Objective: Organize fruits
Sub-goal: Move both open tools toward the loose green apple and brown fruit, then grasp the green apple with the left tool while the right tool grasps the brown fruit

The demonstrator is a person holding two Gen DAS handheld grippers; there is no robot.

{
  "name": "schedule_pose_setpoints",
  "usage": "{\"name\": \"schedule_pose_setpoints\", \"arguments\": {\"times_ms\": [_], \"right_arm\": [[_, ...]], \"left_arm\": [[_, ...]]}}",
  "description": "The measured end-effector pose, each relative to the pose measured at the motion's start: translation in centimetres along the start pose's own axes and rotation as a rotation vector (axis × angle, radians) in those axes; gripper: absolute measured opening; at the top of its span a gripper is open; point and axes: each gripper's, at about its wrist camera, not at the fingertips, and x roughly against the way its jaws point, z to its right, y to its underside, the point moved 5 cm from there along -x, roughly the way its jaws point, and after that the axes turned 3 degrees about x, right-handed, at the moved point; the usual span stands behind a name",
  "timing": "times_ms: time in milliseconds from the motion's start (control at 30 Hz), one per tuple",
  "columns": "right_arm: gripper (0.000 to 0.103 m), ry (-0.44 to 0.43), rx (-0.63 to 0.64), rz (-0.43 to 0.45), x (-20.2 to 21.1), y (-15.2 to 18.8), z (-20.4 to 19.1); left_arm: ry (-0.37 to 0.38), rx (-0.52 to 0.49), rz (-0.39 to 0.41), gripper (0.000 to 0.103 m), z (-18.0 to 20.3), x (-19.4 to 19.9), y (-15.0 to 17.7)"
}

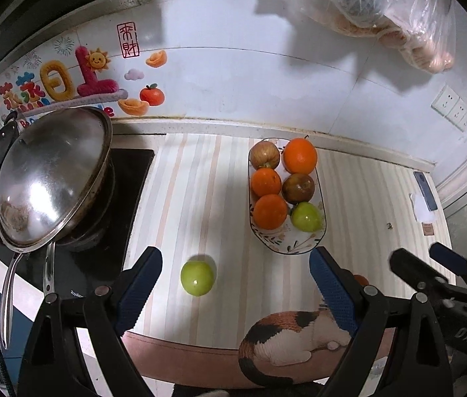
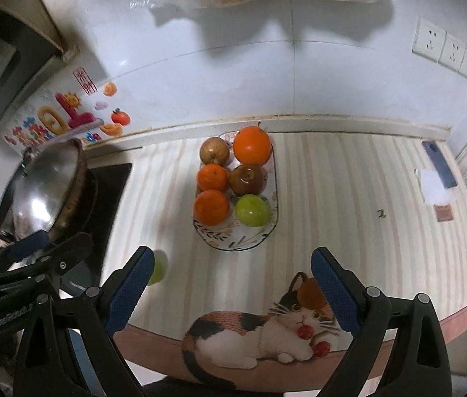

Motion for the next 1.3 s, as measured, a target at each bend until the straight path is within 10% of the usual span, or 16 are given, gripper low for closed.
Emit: {"name": "schedule_pose_setpoints", "arguments": {"times_ms": [500,900,1067,1300], "right_arm": [[0.101,0.056,-0.281,-0.296,-12.4,6.4,13.3],[0.09,0.085,-0.3,-0.438,-19.5,10.5,15.3],[0.076,0.079,-0.289,-0.455,-20.5,10.9,15.1],[0.06,0.066,-0.258,-0.438,-20.9,10.7,14.7]], "left_arm": [[-0.119,0.066,-0.251,0.093,-4.7,-12.2,2.6],[-0.22,0.038,-0.484,0.093,-6.6,-21.8,7.2],[-0.186,0.073,-0.491,0.056,-7.0,-22.7,7.9],[-0.171,0.073,-0.465,0.053,-6.5,-22.0,8.2]]}}
